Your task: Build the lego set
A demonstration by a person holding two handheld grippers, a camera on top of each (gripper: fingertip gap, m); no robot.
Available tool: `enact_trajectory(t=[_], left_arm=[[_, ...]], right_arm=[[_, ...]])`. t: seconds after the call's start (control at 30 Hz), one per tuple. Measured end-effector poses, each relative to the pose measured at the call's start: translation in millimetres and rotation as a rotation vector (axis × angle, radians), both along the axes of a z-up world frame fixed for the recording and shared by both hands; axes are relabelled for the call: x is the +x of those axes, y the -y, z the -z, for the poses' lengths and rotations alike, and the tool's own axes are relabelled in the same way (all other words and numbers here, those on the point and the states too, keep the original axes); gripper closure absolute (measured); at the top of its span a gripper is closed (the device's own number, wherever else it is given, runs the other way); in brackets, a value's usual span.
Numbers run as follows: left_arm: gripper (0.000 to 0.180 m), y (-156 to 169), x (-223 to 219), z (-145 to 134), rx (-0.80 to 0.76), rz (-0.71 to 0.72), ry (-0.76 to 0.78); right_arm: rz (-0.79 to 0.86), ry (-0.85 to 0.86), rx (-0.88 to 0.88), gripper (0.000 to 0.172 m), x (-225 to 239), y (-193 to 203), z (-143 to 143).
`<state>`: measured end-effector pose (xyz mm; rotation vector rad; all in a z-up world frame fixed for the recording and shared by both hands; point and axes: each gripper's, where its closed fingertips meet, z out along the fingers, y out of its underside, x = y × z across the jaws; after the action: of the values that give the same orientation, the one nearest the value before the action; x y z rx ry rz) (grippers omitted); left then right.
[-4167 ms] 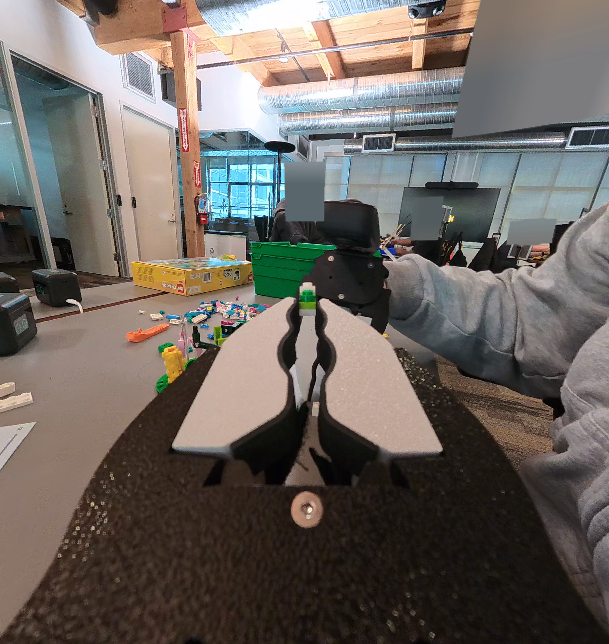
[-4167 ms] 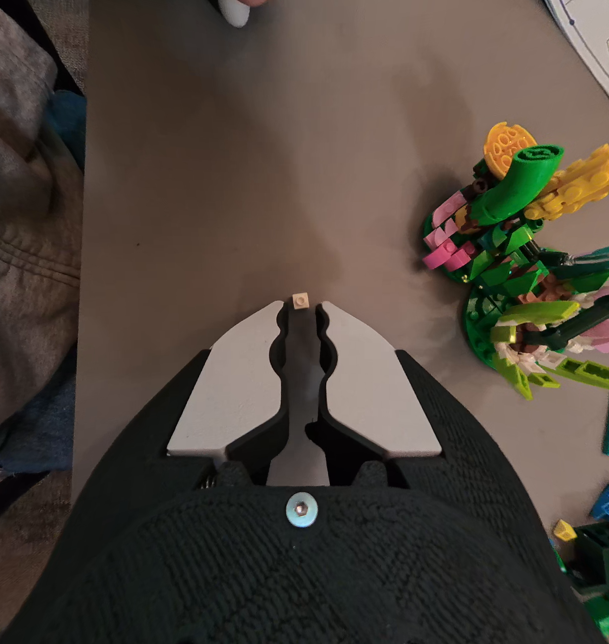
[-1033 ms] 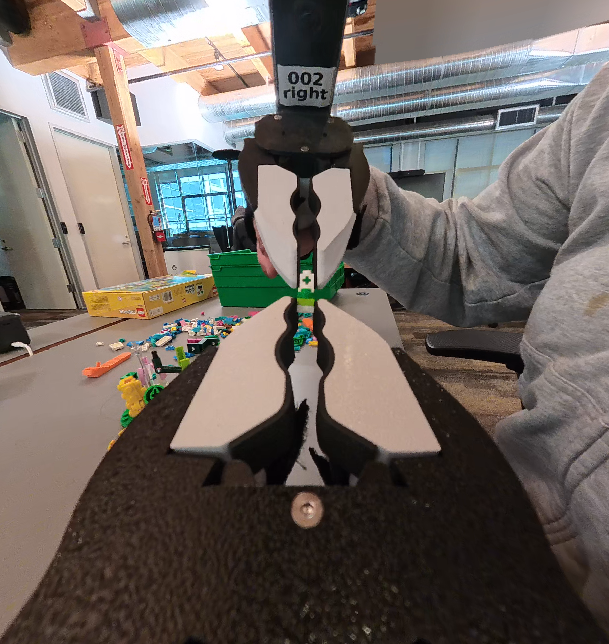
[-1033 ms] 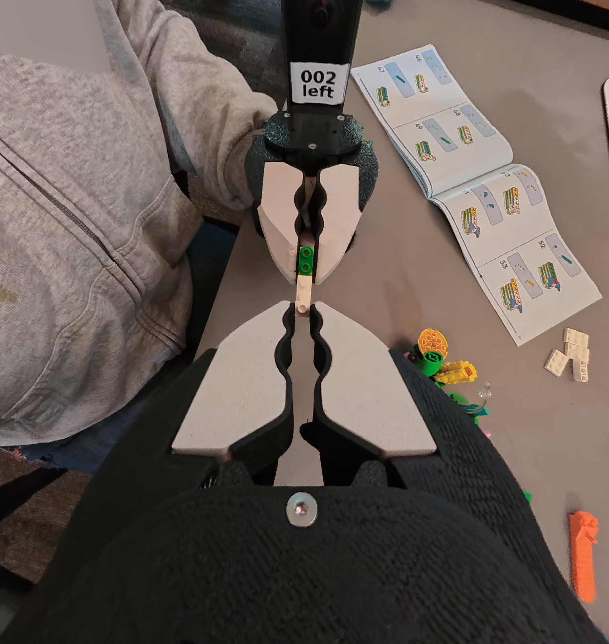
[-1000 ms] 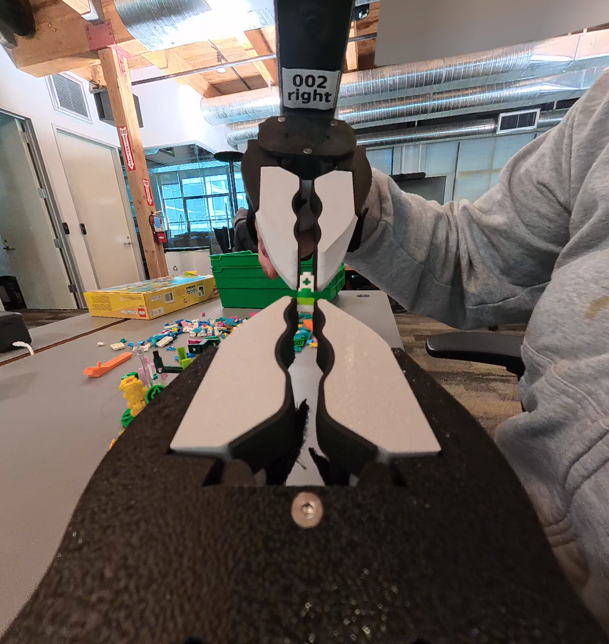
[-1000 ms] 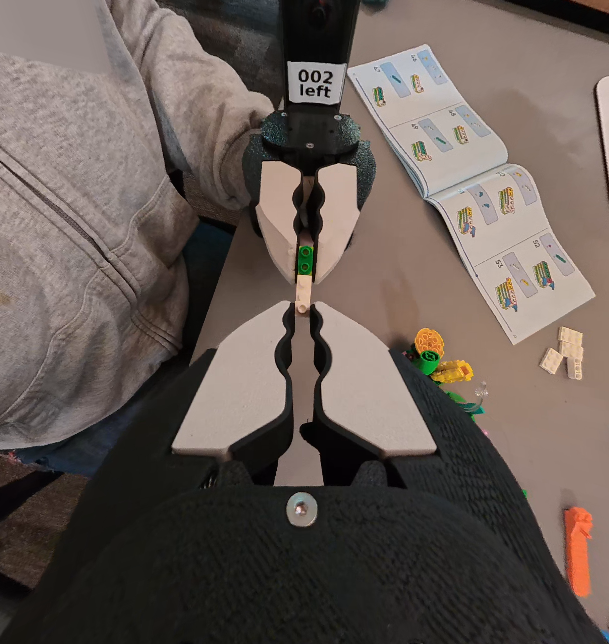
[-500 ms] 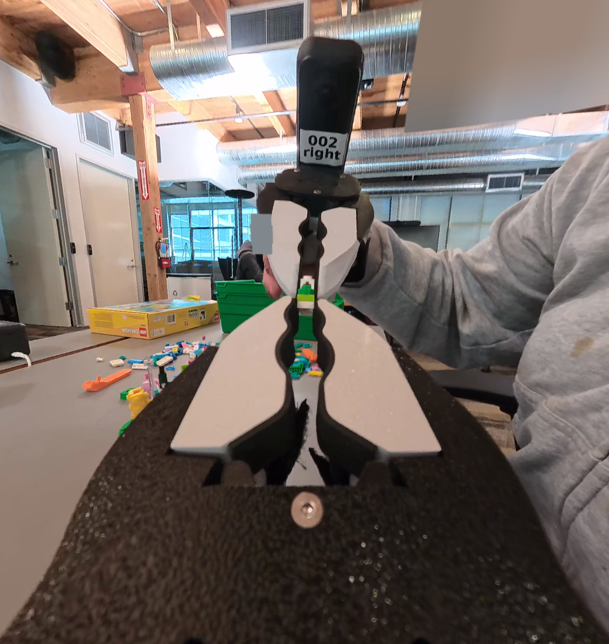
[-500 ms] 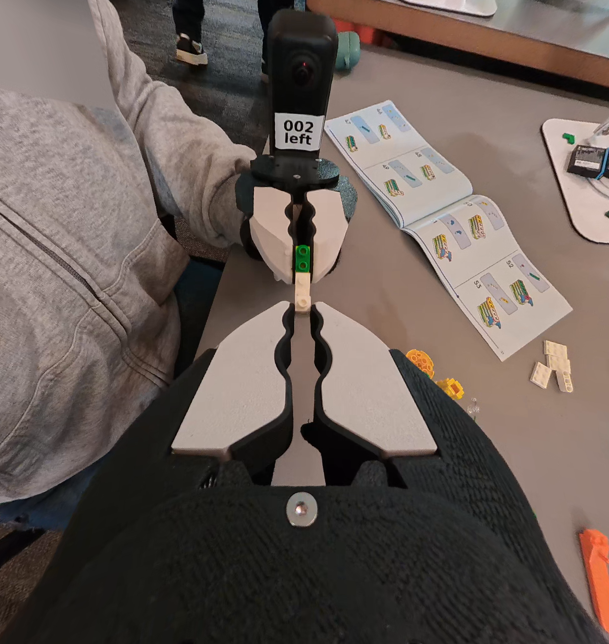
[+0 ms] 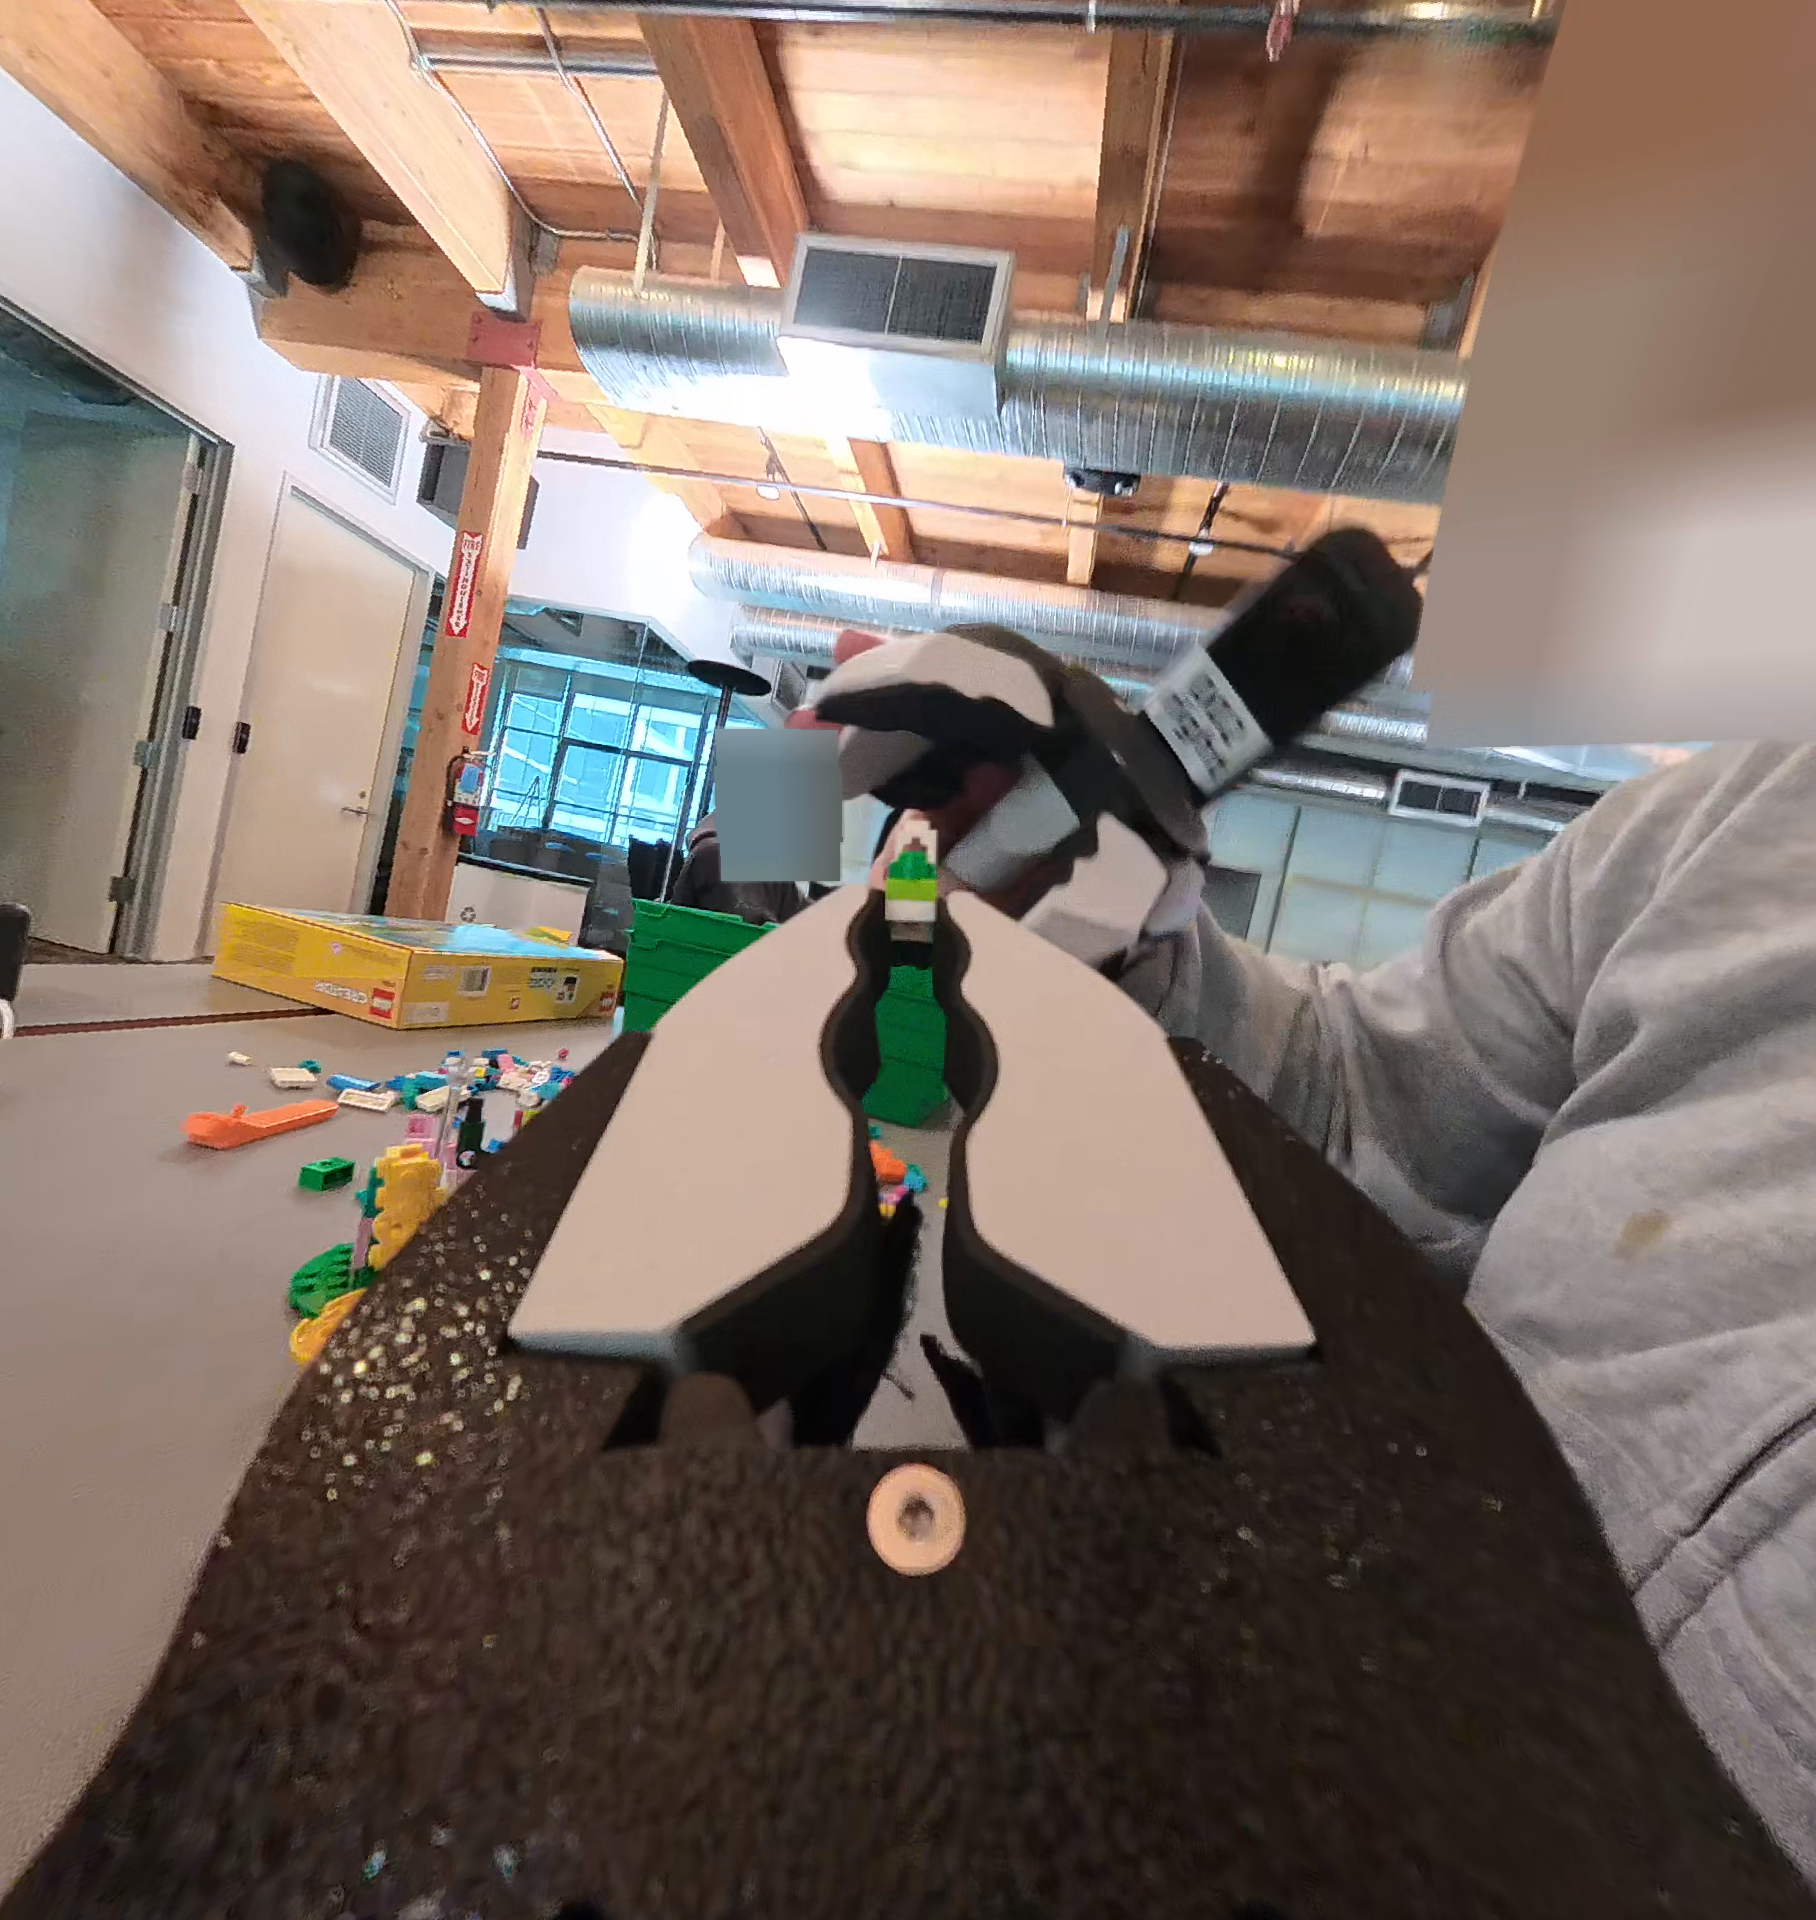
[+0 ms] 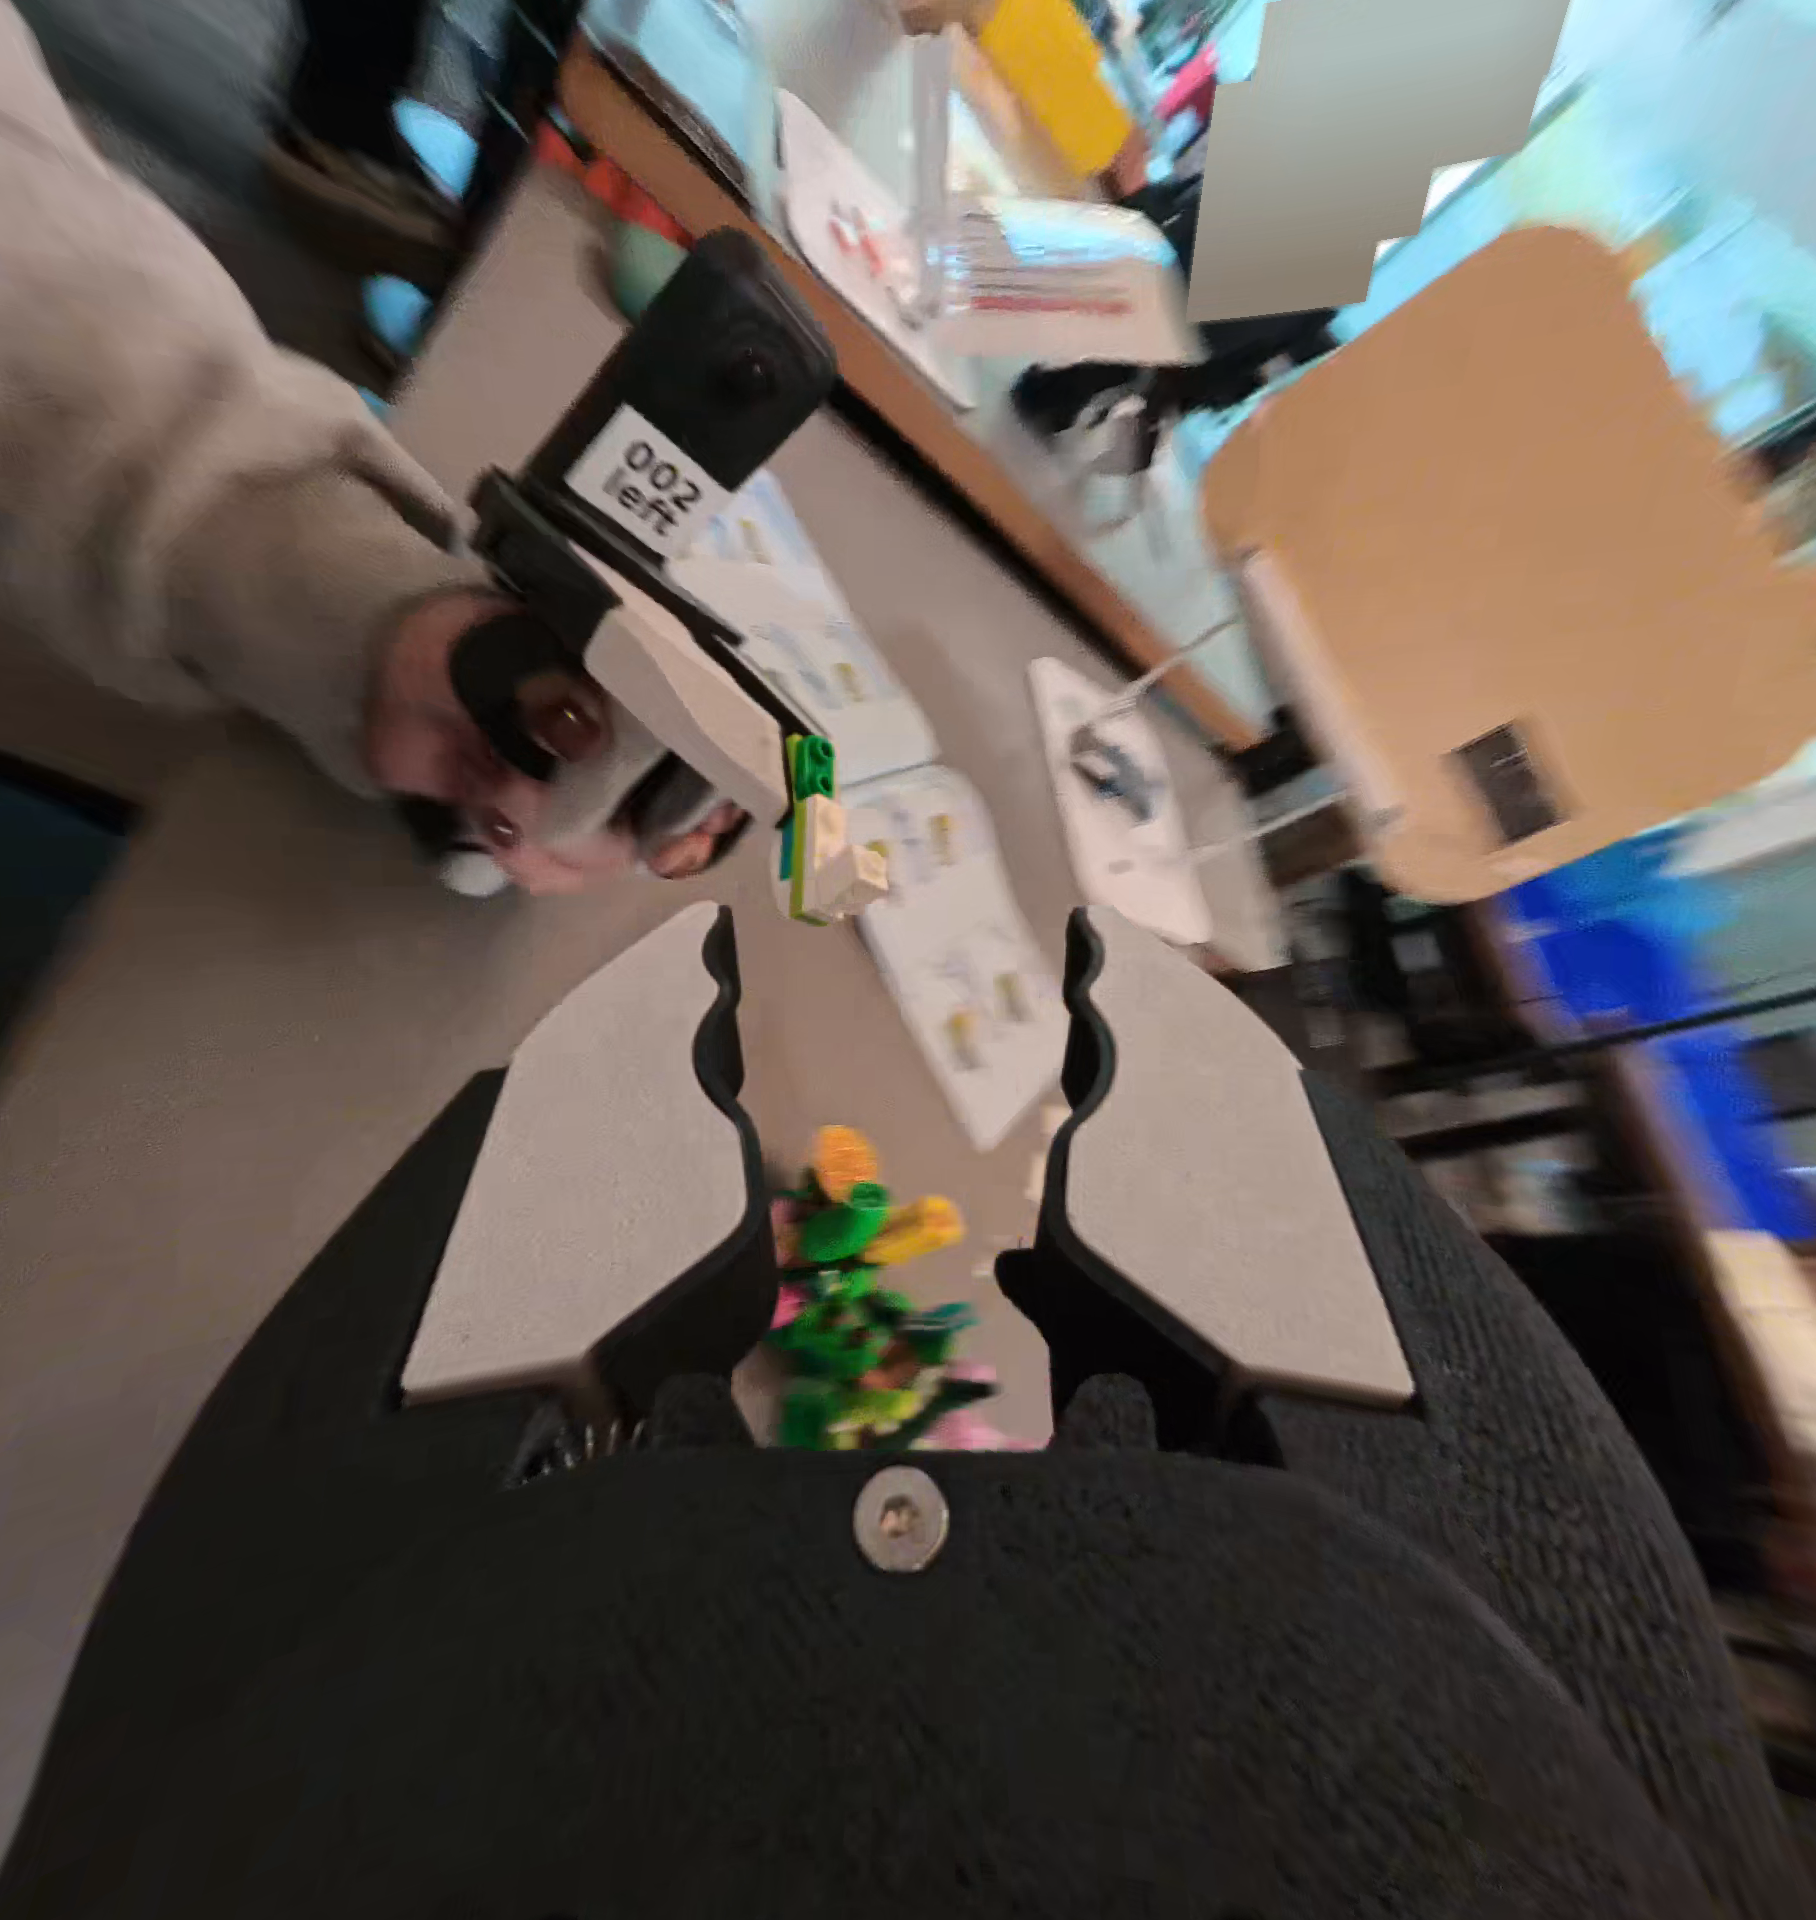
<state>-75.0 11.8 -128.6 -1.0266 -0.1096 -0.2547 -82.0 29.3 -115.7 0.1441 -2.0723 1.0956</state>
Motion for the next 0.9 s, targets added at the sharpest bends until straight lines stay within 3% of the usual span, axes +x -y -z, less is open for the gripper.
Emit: enact_trajectory(t=[0.1,0.17,0.43,0.9], left_arm=[[0.173,2,-2,-1,0.026,0.037,0.043],[0.173,3,-2,-2,0.036,0.064,0.068],[0.173,2,2,-2,0.040,0.113,0.085],[0.172,7,-3,-5,0.101,0.158,0.161]], right_arm=[[0.026,-0.325,0.117,0.111,-1,9,1],[0.023,-0.428,0.124,0.114,-1,15,3],[0.017,-0.453,0.079,0.145,-4,23,9],[0.107,-0.530,0.017,0.146,-8,26,5]])
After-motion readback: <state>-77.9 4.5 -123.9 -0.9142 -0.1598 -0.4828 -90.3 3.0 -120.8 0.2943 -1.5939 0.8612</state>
